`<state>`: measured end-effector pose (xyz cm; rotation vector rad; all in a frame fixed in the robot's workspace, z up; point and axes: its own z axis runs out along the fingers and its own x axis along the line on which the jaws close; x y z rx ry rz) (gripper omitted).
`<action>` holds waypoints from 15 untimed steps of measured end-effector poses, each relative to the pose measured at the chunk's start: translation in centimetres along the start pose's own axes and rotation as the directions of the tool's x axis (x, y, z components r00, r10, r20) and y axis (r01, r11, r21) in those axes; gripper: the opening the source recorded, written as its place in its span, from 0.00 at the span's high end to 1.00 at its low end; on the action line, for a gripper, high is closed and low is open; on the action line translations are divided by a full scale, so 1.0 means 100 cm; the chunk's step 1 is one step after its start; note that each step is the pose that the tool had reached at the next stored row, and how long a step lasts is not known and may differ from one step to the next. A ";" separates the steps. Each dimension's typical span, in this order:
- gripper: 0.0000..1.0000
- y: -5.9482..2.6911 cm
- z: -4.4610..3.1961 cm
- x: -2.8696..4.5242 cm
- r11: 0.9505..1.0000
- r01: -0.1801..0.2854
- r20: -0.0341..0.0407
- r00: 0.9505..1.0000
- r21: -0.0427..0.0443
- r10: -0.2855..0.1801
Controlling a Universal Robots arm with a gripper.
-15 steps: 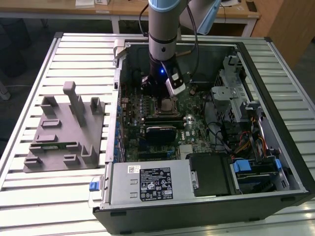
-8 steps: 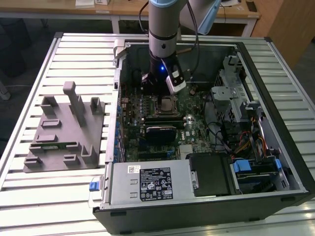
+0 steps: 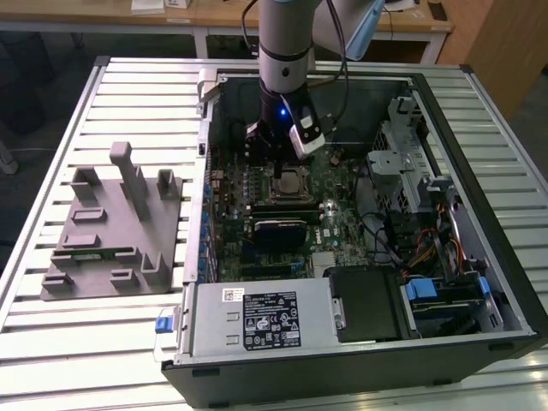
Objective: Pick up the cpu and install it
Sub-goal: 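Close the cpu cover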
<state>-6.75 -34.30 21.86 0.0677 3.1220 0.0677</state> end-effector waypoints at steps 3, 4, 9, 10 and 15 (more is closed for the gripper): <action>0.89 0.0000 -0.0002 0.0000 1.000 0.000 0.000 1.000 0.000 0.000; 0.89 0.0000 -0.0002 0.0000 1.000 0.000 0.000 1.000 0.000 0.000; 0.89 0.0002 -0.0002 -0.0045 1.000 0.000 0.000 1.000 0.000 0.000; 0.89 0.0003 -0.0002 -0.0068 1.000 0.000 0.000 1.000 0.000 0.000; 0.89 0.0008 0.0000 -0.0176 1.000 0.000 0.000 1.000 0.000 0.000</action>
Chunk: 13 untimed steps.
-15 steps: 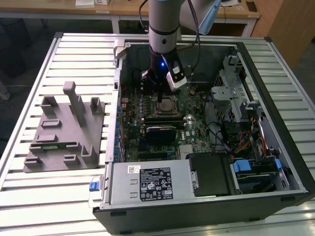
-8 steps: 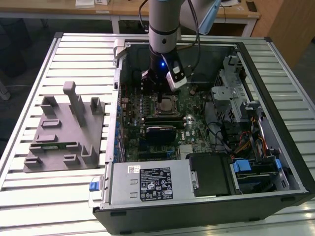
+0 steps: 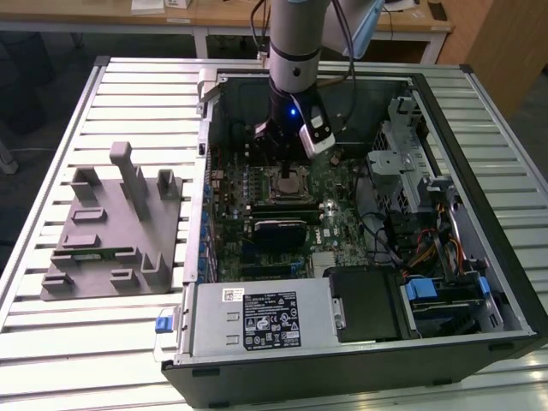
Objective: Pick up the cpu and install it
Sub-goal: 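Close the cpu cover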
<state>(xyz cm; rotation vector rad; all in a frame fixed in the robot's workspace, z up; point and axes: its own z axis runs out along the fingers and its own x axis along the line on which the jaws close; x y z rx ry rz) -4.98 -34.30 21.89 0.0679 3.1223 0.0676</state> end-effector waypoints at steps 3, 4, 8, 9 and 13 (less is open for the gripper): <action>0.89 0.0002 0.0001 -0.0055 1.000 0.000 0.000 1.000 0.000 0.000; 0.89 0.0002 0.0001 -0.0066 1.000 0.000 0.000 1.000 0.000 0.000; 0.89 0.0004 -0.0005 -0.0074 1.000 0.000 0.000 1.000 0.000 0.000; 0.89 0.0004 -0.0011 -0.0074 1.000 0.000 0.000 1.000 0.000 0.000; 0.89 0.0006 -0.0067 -0.0076 1.000 0.000 0.000 1.000 0.000 0.000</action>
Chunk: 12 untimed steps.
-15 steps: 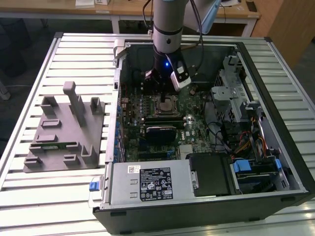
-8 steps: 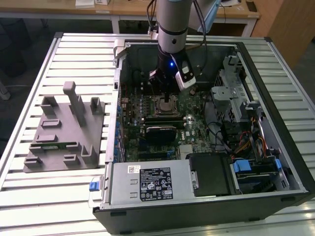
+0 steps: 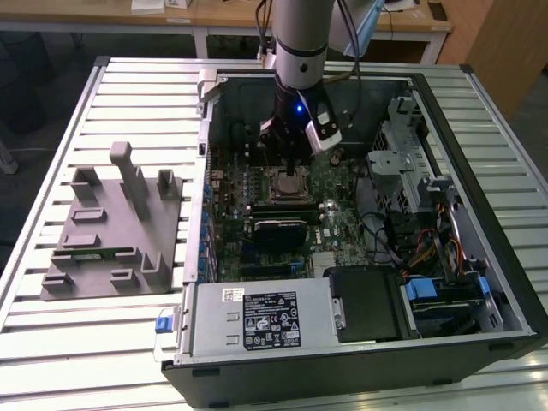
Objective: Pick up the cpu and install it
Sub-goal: 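Close the cpu cover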
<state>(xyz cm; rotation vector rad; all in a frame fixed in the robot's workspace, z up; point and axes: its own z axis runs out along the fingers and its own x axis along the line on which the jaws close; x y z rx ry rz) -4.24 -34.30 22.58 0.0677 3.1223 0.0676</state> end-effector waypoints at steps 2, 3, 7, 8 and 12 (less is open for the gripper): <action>0.89 0.0002 -0.0045 -0.0001 1.000 0.000 0.000 1.000 0.000 0.000; 0.89 0.0003 -0.0070 -0.0001 1.000 0.000 0.000 1.000 0.000 0.000; 0.89 0.0008 -0.0176 -0.0003 1.000 0.000 0.000 1.000 0.000 0.000; 0.89 0.0009 -0.0202 -0.0003 1.000 0.000 0.000 1.000 0.000 0.000; 0.89 0.0010 -0.0229 -0.0004 1.000 0.000 0.000 1.000 0.000 0.000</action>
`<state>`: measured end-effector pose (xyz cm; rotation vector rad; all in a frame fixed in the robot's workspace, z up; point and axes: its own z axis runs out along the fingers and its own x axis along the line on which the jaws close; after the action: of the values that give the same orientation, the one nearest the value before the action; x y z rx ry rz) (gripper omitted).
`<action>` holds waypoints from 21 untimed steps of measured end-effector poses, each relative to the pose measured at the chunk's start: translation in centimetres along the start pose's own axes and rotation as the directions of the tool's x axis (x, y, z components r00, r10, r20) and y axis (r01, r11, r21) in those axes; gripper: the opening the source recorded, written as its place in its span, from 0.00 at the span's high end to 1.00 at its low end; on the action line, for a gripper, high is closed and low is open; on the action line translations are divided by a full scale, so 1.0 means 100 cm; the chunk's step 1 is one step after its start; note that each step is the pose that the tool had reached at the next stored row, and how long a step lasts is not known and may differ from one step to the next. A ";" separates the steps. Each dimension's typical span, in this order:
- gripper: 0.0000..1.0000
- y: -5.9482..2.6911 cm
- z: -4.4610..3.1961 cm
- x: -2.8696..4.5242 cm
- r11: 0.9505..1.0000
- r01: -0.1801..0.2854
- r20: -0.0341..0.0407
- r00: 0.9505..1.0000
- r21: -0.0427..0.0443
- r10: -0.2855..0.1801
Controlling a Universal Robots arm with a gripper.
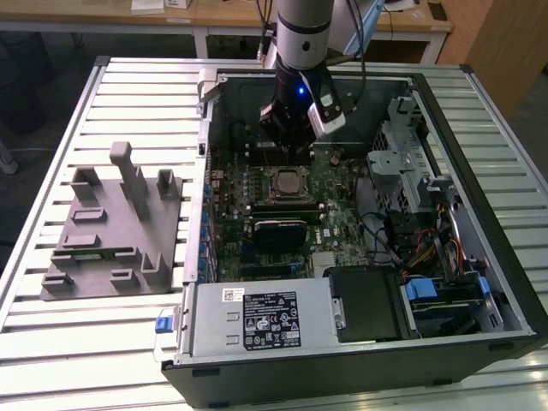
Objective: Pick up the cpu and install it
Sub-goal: 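Close the cpu cover, then install the first cpu locking lever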
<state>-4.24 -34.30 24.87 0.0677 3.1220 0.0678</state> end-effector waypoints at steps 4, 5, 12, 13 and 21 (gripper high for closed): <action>0.89 0.0000 -0.0004 0.0000 1.000 0.000 0.000 1.000 0.000 0.000; 0.89 0.0000 -0.0004 0.0000 1.000 0.000 0.000 1.000 0.000 0.000; 0.89 0.0000 -0.0005 0.0000 1.000 0.000 0.000 1.000 0.000 0.000; 0.89 0.0000 -0.0006 0.0006 1.000 0.000 0.000 1.000 0.000 0.000; 0.89 -0.0009 -0.0010 0.0219 1.000 0.000 0.000 1.000 0.000 0.000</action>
<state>-6.43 -34.30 24.93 0.0676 3.1219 0.0677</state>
